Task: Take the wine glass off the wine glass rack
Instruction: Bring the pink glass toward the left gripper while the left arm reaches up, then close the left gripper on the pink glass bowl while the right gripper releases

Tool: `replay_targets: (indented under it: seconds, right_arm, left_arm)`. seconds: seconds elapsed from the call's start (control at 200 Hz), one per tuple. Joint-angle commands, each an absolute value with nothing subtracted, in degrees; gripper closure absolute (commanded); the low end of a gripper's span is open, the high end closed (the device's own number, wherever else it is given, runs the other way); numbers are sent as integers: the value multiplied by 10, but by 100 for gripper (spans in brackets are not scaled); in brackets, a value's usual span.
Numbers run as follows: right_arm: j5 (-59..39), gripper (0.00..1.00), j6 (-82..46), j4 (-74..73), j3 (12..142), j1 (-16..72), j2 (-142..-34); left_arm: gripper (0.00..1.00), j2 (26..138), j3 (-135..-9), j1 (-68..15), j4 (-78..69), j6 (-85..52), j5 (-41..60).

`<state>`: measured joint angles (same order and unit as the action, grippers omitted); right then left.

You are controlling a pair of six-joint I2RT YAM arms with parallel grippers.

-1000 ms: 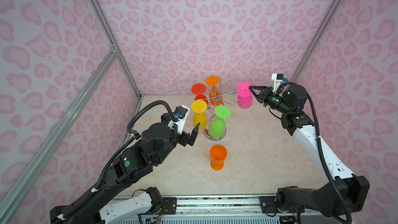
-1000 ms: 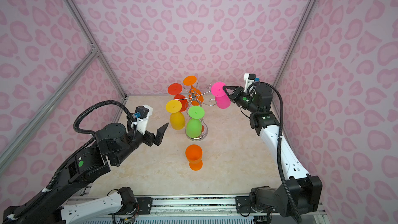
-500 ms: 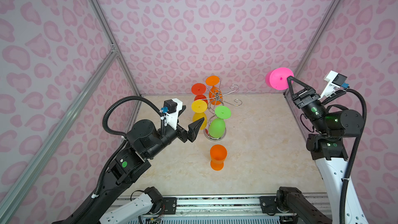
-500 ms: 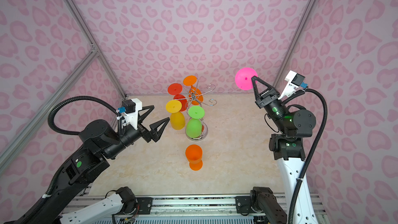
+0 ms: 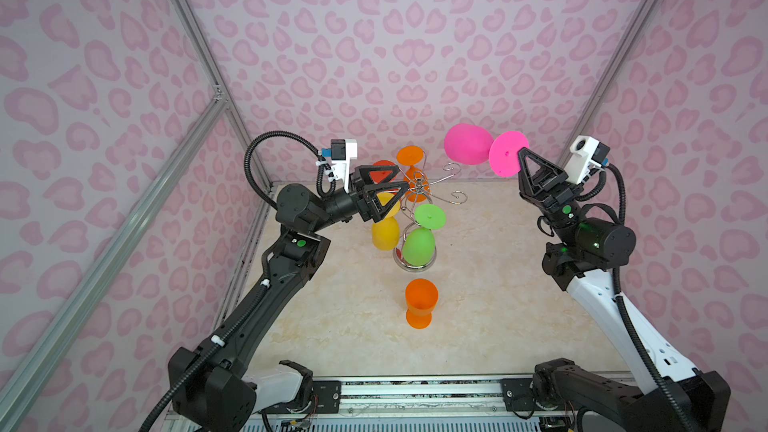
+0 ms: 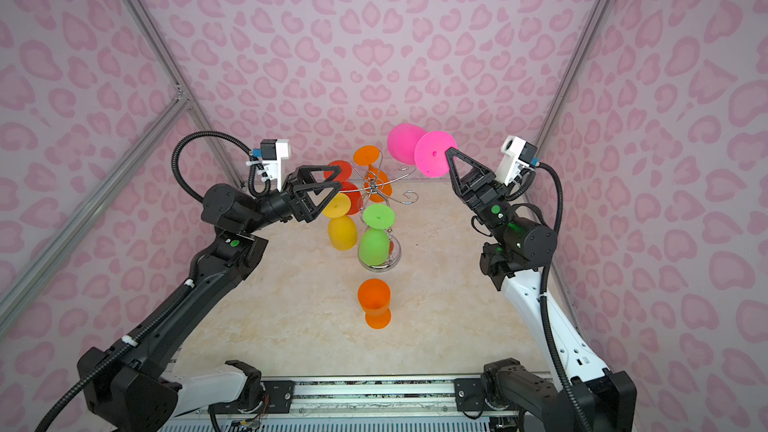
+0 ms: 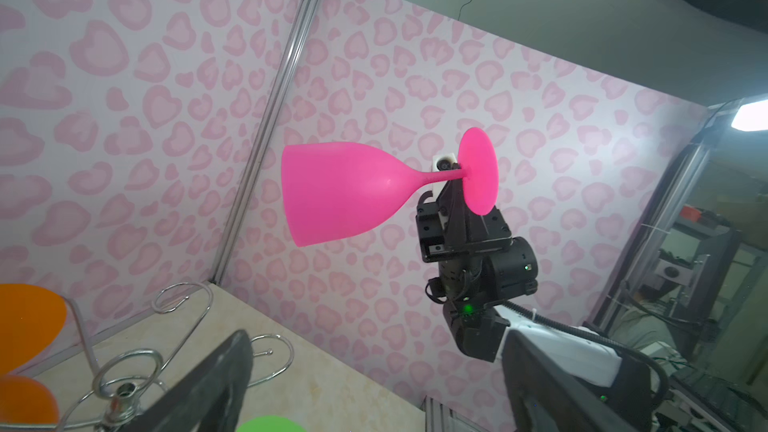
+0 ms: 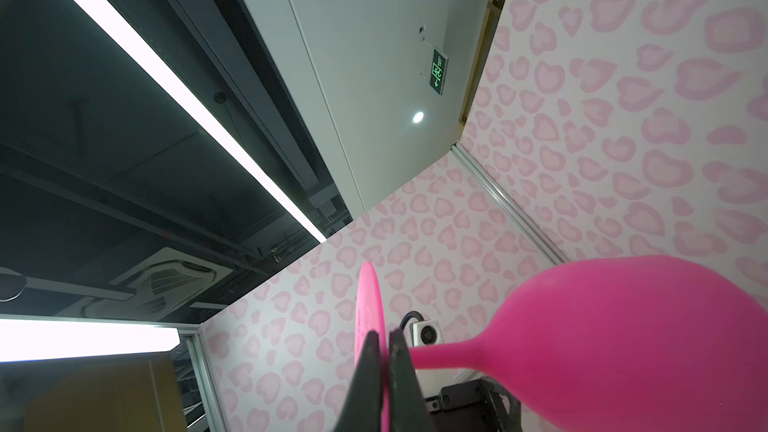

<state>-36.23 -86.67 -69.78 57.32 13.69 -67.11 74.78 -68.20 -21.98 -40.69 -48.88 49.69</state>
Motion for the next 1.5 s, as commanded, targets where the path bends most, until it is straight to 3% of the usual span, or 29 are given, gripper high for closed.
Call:
replay_targets:
  seconds: [0.0, 0.17, 0.85, 1.025, 1.42, 1.495]
  right_arm:
    - [-338, 100, -934, -836, 563, 150, -693]
    - [-331, 100, -982, -894, 567, 165, -730]
    - [-333, 100, -965, -893, 584, 261, -803]
    - [-332, 100, -973, -893, 592, 267, -819]
    - [-328, 100, -983, -893, 595, 264, -842]
    - [-326, 94, -986, -893, 594, 262, -848]
  left_arm:
    - [5, 773, -693, -210, -549, -598, 541]
    - [5, 800, -698, -201, -579, -625, 535]
    - [11, 824, -708, -199, -593, -643, 535]
    - [20, 814, -703, -199, -596, -646, 540]
    - [58, 795, -693, -199, -601, -649, 546]
    - [63, 793, -693, -199, -602, -652, 546]
